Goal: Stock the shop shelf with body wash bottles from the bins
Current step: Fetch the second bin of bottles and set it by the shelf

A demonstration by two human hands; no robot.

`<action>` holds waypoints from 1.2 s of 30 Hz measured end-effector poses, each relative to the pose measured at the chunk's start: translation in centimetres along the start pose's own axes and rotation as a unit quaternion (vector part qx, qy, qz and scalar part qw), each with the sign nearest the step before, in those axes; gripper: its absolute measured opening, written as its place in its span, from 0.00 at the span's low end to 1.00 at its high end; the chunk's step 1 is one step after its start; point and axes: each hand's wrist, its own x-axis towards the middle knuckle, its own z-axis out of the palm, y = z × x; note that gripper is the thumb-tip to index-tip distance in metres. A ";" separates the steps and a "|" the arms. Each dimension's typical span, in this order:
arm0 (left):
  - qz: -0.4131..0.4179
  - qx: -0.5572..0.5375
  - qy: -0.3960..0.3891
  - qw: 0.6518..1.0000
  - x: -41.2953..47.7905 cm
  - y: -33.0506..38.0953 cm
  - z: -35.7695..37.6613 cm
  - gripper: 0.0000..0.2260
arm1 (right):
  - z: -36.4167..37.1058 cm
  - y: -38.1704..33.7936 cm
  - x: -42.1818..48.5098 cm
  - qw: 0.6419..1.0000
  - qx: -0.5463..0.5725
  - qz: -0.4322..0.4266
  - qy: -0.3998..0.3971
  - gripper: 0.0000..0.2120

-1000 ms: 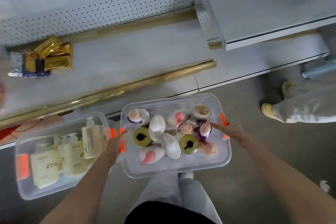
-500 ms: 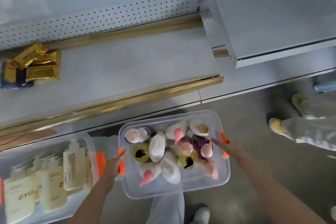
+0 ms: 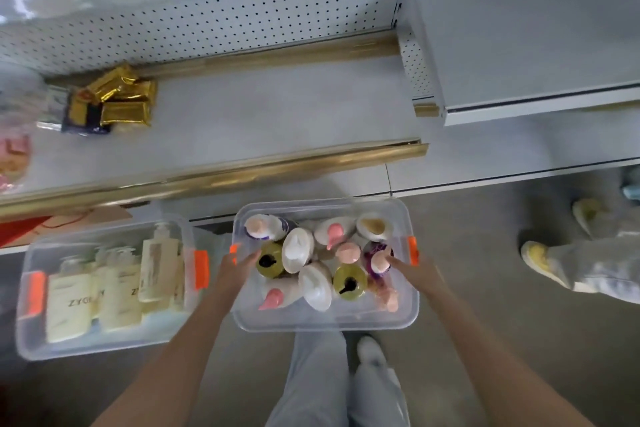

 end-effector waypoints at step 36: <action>0.122 0.212 0.221 0.944 -26.3 -23.9 -19.7 0.32 | 25.0 -13.0 -29.1 0.670 -0.552 -0.492 -0.066 0.32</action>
